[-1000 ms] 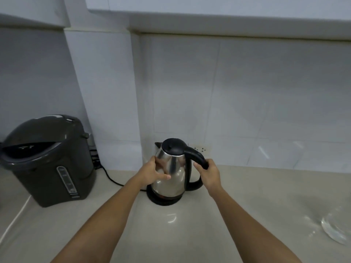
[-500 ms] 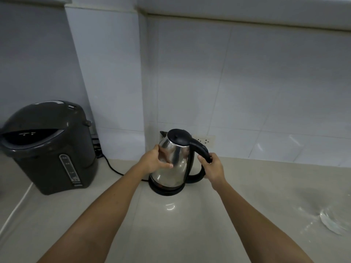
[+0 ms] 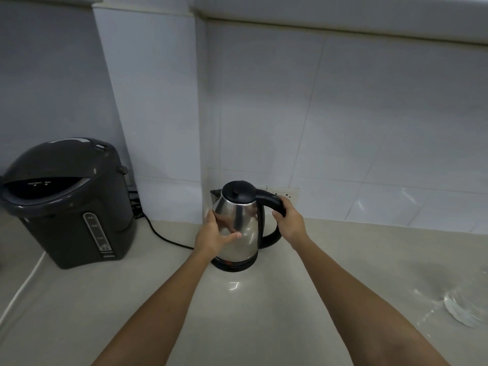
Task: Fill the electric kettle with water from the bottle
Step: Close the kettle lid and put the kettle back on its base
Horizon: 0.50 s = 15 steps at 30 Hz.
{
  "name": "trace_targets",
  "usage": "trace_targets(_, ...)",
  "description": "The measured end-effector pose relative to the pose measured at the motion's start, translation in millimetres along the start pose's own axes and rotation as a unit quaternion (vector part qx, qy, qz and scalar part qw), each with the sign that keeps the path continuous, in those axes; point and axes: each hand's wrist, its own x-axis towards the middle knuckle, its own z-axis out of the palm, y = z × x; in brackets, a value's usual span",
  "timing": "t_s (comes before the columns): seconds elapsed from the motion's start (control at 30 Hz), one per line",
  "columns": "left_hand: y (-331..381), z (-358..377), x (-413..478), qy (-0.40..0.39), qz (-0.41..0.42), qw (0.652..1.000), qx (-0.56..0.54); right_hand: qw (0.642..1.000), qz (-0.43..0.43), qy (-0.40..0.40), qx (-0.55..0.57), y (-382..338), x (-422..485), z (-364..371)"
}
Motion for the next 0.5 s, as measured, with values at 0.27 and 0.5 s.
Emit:
trace_targets(0.27,-3.6,2.9,-0.5,-0.012,-0.009,1.000,0.008,0.998,-0.046,0.049,0.002,8.4,-19.6,-1.2)
trace_targets(0.5,-5.1,3.2,0.7,-0.013,-0.017,1.000,0.018,0.996,-0.067,0.039,-0.039,3.2,-20.0,-1.5)
